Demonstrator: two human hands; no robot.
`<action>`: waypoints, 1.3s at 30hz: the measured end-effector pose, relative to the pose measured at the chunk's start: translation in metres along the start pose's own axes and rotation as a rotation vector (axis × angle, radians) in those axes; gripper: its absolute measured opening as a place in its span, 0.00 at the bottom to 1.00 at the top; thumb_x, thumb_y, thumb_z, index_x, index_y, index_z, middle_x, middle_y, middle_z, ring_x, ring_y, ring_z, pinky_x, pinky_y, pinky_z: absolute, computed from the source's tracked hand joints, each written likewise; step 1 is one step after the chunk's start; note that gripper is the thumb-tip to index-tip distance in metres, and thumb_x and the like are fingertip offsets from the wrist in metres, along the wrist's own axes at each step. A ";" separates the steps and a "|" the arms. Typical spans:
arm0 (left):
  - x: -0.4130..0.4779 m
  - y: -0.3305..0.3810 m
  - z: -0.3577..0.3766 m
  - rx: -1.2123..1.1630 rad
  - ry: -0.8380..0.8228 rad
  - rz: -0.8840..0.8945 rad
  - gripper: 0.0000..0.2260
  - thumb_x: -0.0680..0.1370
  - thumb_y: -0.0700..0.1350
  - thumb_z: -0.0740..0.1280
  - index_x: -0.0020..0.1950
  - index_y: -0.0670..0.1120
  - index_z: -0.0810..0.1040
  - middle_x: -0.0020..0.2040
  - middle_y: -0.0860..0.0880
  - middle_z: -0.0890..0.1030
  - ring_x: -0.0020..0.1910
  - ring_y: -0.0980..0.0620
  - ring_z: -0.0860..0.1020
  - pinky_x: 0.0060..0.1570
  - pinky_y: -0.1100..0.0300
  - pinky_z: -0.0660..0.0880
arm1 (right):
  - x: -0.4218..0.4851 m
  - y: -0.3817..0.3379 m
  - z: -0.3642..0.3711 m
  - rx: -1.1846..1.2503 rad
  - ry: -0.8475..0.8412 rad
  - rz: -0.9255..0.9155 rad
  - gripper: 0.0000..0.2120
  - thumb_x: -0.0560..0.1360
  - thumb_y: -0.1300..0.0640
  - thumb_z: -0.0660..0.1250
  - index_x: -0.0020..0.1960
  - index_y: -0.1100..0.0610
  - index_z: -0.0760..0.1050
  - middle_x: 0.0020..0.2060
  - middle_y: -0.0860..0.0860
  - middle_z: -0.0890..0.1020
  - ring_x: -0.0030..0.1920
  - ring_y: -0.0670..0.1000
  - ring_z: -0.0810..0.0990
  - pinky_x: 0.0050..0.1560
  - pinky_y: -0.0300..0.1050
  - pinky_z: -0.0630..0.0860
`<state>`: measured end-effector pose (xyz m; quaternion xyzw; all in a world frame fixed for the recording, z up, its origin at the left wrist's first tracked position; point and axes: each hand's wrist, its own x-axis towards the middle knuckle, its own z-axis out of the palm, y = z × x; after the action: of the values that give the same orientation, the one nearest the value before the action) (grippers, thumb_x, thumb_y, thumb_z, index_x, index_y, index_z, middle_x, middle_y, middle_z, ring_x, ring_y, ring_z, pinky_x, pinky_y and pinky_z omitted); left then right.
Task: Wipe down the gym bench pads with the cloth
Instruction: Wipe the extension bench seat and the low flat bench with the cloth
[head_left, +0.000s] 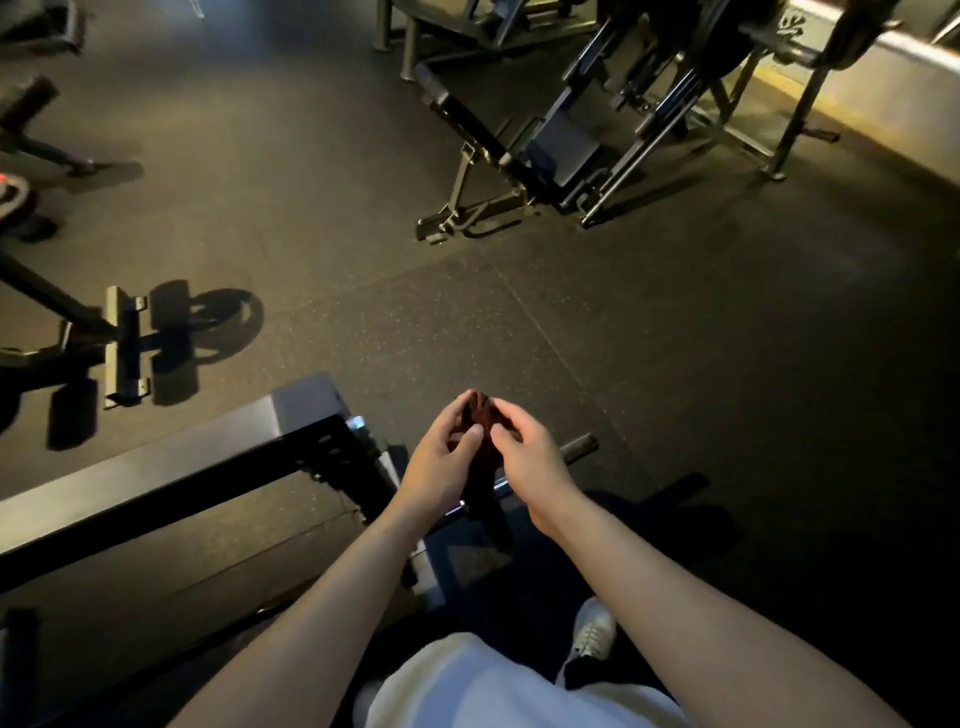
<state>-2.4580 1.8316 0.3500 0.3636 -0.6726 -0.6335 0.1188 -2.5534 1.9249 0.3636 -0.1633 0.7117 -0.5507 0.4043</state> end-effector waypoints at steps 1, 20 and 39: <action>0.012 0.007 0.023 0.001 0.004 0.006 0.21 0.83 0.48 0.64 0.76 0.58 0.68 0.64 0.53 0.79 0.59 0.58 0.81 0.60 0.54 0.79 | 0.010 -0.001 -0.025 -0.027 0.018 -0.013 0.20 0.84 0.58 0.58 0.75 0.47 0.68 0.65 0.45 0.75 0.65 0.45 0.74 0.57 0.37 0.74; 0.275 0.088 0.216 -0.025 0.252 0.039 0.16 0.82 0.39 0.64 0.67 0.53 0.79 0.63 0.55 0.81 0.64 0.56 0.77 0.67 0.58 0.72 | 0.237 -0.065 -0.260 -0.276 0.167 -0.048 0.15 0.74 0.59 0.73 0.59 0.48 0.77 0.47 0.48 0.77 0.48 0.49 0.77 0.55 0.45 0.77; 0.496 0.156 0.100 -0.196 0.842 -0.085 0.22 0.80 0.32 0.59 0.60 0.57 0.80 0.58 0.57 0.81 0.54 0.67 0.78 0.46 0.77 0.71 | 0.548 -0.203 -0.168 -0.471 -0.516 -0.168 0.13 0.79 0.60 0.67 0.62 0.49 0.77 0.54 0.44 0.80 0.57 0.46 0.78 0.59 0.44 0.77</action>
<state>-2.9229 1.5804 0.3300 0.6048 -0.4863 -0.4951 0.3906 -3.0632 1.5939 0.3440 -0.4438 0.6776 -0.3435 0.4753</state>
